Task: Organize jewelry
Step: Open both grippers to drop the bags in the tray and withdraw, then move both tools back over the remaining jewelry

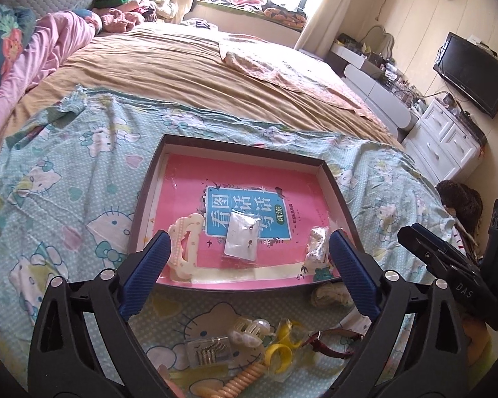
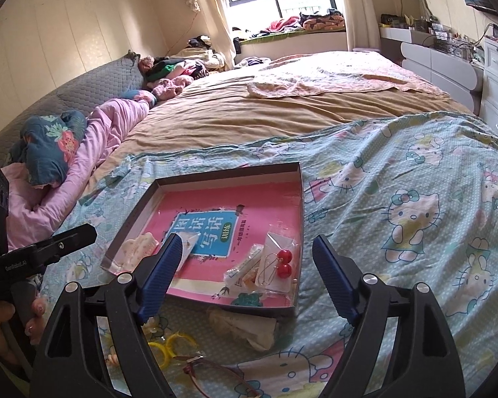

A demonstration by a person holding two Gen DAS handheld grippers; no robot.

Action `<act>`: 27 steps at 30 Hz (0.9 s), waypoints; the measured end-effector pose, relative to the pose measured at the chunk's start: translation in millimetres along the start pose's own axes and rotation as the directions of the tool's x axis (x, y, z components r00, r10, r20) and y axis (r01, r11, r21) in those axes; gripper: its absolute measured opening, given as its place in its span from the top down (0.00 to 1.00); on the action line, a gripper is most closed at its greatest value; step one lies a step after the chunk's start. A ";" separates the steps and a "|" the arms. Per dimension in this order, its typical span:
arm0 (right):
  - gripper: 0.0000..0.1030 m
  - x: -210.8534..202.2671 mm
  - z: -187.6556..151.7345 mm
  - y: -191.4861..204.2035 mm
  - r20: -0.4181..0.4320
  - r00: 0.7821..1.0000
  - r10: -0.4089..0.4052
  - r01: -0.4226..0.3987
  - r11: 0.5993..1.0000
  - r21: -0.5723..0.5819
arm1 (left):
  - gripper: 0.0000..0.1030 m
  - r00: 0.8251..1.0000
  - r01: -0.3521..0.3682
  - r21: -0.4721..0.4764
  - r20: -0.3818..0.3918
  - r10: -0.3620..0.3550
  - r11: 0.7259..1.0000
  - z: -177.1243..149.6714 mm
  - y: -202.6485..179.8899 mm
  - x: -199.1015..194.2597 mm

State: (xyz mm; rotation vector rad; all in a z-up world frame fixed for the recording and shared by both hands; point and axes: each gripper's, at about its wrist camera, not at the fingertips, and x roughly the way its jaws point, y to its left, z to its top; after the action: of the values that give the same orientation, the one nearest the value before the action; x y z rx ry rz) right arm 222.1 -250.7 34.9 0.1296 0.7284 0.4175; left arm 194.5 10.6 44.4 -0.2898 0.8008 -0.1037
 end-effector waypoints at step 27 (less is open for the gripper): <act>0.12 -34.5 -24.7 41.3 -0.010 0.999 0.030 -0.031 0.994 -0.101 | 0.13 0.998 -0.045 -0.009 0.044 0.045 0.999 -31.4 17.3 -50.0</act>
State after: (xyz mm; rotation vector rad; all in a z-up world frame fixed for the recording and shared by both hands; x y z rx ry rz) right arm 169.2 -228.1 48.6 0.0439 0.7125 0.4835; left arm 136.9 30.3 53.3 -0.2805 0.7631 -0.0519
